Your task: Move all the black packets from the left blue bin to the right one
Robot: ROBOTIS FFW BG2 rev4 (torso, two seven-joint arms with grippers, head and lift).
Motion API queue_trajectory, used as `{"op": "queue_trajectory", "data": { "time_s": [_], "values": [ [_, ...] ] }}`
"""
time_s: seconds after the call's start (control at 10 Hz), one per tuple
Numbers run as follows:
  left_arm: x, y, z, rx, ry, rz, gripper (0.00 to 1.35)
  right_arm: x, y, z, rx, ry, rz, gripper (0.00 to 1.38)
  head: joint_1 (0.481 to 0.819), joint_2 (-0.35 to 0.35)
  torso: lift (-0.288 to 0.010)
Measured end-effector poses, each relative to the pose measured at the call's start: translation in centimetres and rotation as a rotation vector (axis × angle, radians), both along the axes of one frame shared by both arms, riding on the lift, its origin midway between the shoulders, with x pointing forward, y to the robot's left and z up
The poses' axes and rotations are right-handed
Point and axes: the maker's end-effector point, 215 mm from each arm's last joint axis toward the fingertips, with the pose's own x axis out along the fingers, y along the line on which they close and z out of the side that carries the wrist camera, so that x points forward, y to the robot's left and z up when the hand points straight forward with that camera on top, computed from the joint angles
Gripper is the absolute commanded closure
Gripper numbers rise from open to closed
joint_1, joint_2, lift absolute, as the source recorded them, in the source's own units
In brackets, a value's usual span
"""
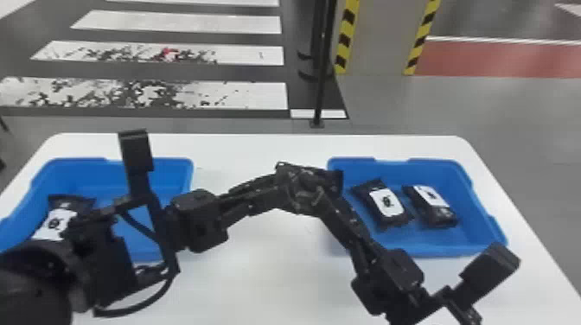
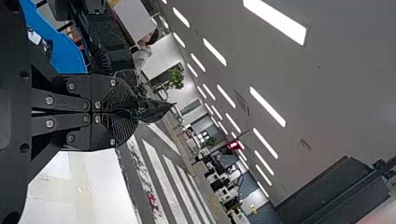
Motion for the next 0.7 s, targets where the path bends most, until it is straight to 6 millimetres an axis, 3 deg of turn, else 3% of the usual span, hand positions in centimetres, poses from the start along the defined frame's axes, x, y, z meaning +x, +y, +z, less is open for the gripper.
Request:
{"op": "queue_trajectory", "data": {
  "time_s": [0.1,0.3,0.7],
  "values": [
    [0.0,0.6,-0.3,-0.017,0.010,0.023,0.07,0.1,-0.1,0.0,0.005,-0.001,-0.003,1.28,0.695,-0.042,-0.185],
    [0.0,2.6,0.2,-0.031,-0.009,0.073,0.12,1.0,-1.9,-0.9,-0.011,0.006,-0.035,1.28,0.695,-0.037,-0.185],
    [-2.1,7.8,0.3,0.021,-0.016,0.180,0.13,4.2,-8.5,-2.6,-0.131,0.017,-0.125,1.28,0.695,-0.055,-0.185]
  ]
}}
